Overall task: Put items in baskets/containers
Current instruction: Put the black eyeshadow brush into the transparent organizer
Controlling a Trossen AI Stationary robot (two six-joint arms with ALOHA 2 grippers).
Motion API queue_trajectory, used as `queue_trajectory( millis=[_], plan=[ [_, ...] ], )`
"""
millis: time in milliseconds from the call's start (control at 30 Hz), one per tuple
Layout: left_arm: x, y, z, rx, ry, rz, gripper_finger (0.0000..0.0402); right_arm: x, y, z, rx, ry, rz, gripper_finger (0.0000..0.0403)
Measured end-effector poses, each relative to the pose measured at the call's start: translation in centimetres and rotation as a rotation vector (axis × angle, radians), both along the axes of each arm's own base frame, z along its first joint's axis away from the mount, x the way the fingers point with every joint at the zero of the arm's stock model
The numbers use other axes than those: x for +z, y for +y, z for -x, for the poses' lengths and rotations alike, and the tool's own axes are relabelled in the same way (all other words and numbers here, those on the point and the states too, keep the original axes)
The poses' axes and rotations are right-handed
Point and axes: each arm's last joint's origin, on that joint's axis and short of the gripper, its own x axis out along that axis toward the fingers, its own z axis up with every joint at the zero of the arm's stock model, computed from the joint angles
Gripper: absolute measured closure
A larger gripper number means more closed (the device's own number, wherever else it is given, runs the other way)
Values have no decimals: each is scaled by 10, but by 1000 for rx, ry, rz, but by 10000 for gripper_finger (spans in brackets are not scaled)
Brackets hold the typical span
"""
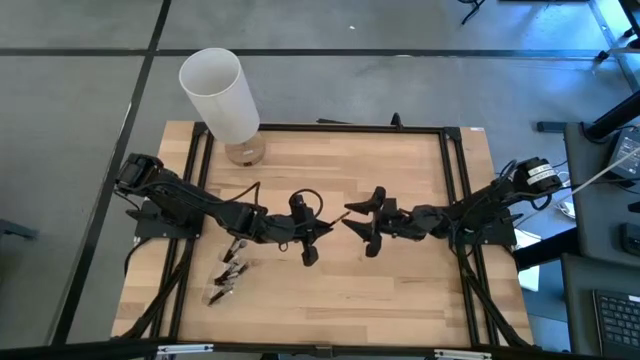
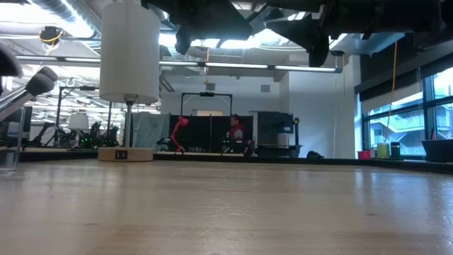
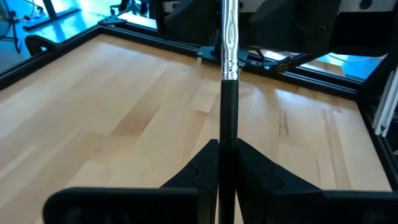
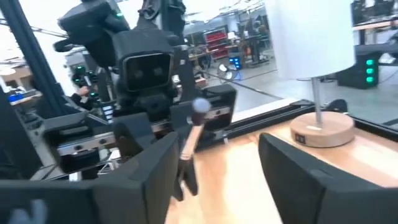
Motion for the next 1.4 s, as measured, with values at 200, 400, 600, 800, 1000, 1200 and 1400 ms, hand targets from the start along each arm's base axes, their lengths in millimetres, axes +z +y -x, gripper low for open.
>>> queue_trajectory(
  millis=[200,400,600,800,1000,1200,1400],
  plan=[
    [0,1,0,8,-2,6,370,2,2,0,60,-19,10,257],
    [0,1,-1,7,-6,8,363,7,3,-5,57,-31,25,296],
    [0,1,-1,3,-7,9,371,5,7,-18,51,-14,57,301],
    [0,1,-1,4,-7,8,362,-3,9,-24,38,16,55,302],
    [0,1,0,6,-1,3,368,-4,9,-25,20,15,46,341],
    [0,1,-1,-34,11,-23,363,-3,9,-25,43,4,48,379],
    [-1,-1,-1,-93,21,-9,335,-2,10,-24,49,-9,51,366]
  ],
)
